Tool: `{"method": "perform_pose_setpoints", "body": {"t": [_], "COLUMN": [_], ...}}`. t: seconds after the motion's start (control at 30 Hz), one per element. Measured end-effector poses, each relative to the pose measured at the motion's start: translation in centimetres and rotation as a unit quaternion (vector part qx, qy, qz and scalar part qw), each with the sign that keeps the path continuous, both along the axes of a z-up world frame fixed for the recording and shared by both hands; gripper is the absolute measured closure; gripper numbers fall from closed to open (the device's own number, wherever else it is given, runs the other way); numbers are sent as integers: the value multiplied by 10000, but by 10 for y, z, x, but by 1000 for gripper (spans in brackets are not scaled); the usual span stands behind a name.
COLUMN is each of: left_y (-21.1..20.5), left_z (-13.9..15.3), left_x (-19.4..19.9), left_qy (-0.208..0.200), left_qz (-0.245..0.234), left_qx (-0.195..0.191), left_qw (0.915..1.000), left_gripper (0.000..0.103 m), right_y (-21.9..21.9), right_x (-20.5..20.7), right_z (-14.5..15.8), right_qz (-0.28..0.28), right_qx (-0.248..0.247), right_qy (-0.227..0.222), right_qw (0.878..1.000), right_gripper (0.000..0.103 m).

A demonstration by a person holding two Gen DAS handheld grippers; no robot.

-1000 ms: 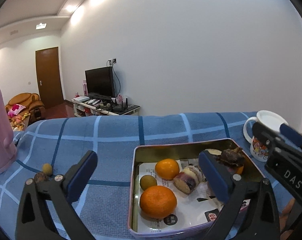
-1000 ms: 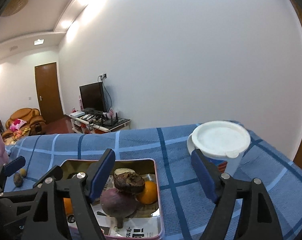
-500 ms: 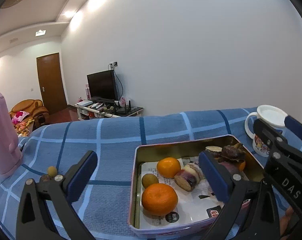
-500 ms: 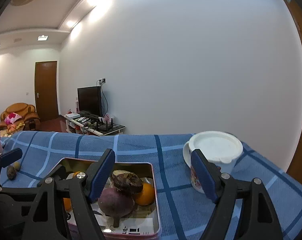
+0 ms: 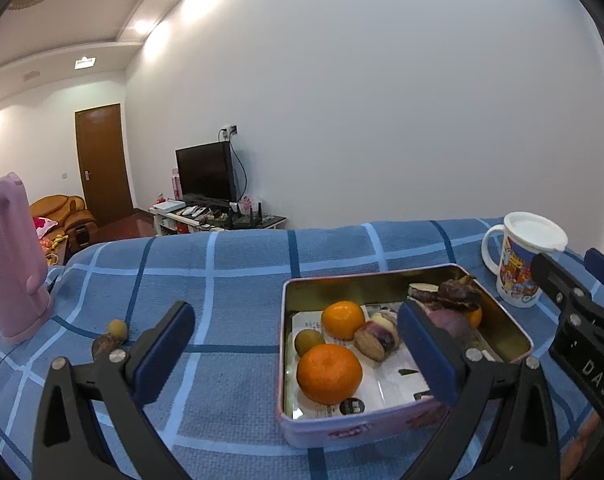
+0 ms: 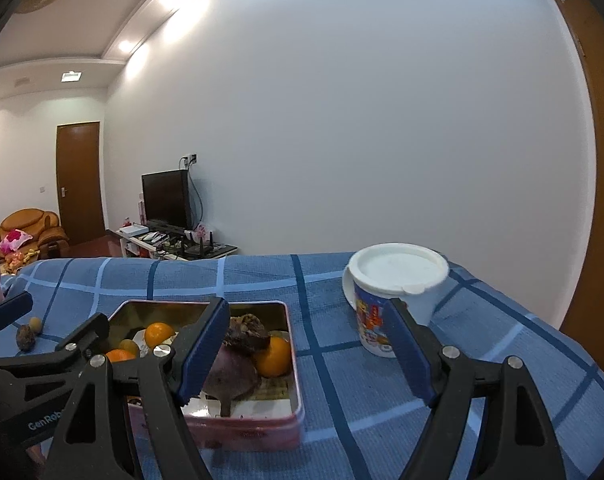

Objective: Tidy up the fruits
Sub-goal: 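Withdraw both open grippers from the tin toward the fruits on the cloth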

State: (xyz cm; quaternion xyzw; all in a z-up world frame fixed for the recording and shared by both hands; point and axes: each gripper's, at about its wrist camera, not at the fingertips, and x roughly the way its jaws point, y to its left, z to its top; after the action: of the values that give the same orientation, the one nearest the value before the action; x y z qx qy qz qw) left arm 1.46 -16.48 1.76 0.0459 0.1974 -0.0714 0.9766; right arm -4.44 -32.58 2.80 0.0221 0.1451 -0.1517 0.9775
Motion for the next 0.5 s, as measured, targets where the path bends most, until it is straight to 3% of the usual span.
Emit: {"method": "perform_pose_setpoints", "body": {"t": [0.5], "left_y": [12], "left_z": [3], "left_x": [-31], "left_qy": [-106], "left_qz": [-155], "left_qx": [99], "left_qw": [9998], "left_gripper": [0], "right_y": [9], "right_x": [-25], "right_z": [1], "right_qz": [-264], "right_qx": [57], "right_qy": [54], "right_qw": [9996], "right_gripper": [23]}}
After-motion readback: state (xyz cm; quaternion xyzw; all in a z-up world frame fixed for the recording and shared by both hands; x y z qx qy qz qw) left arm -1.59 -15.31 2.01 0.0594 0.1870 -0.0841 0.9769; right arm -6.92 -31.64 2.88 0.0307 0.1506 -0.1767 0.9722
